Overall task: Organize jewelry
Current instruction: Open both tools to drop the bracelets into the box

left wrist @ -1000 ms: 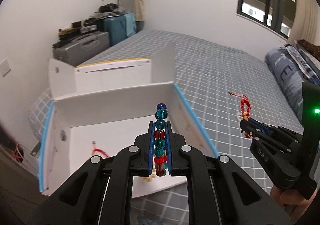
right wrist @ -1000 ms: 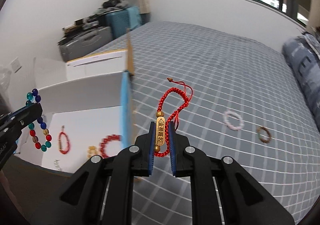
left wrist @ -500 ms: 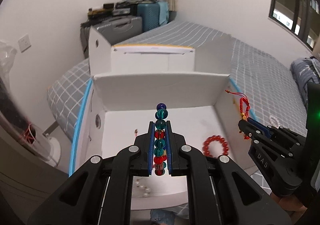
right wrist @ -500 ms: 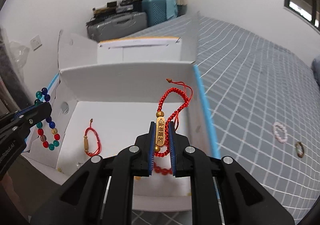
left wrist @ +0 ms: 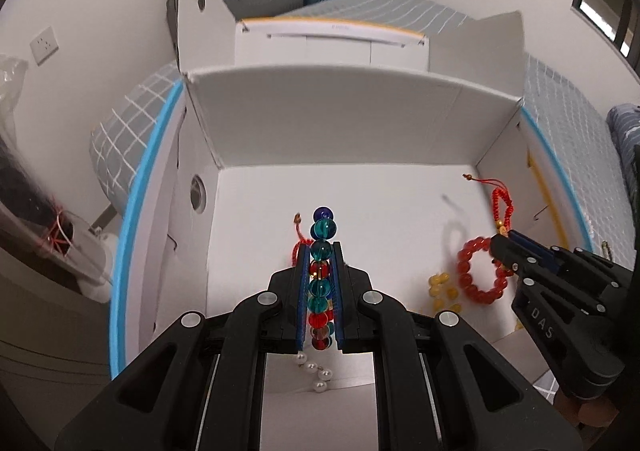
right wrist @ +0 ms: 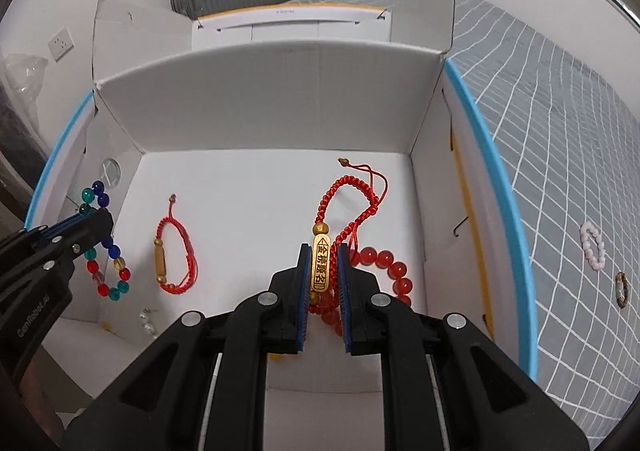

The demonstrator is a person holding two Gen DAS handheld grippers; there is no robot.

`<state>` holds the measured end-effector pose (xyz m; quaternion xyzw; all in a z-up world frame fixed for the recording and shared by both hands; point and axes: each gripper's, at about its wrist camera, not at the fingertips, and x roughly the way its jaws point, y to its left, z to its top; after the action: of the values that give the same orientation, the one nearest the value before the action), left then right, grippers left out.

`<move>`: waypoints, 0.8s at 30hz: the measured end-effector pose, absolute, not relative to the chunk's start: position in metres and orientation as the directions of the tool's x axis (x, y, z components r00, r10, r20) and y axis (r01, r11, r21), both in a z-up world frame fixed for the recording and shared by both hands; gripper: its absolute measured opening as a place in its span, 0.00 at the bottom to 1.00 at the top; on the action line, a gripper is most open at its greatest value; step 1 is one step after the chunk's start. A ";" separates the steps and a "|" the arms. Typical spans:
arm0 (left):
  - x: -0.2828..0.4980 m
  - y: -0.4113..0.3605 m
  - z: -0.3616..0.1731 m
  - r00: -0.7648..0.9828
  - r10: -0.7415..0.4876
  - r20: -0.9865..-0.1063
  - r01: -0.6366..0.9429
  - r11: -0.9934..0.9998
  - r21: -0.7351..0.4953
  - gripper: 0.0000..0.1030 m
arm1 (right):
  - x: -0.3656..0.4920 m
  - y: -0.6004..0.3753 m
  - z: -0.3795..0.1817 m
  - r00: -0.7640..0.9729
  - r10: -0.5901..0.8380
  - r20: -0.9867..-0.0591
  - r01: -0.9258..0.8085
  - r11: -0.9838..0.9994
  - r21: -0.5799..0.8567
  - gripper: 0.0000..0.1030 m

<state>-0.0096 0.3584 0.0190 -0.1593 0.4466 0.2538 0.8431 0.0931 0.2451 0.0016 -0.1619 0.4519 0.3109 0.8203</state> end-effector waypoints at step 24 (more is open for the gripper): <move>-0.022 0.364 0.035 0.478 0.373 -0.795 -0.621 0.784 -0.005 0.69 | 0.092 0.234 0.020 0.419 0.419 -0.806 -0.649 0.759 0.057 0.72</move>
<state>-0.0217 0.3639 0.0350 -0.1480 0.4183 0.2936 0.8467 0.0923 0.2338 0.0203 -0.1327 0.4330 0.3208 0.8319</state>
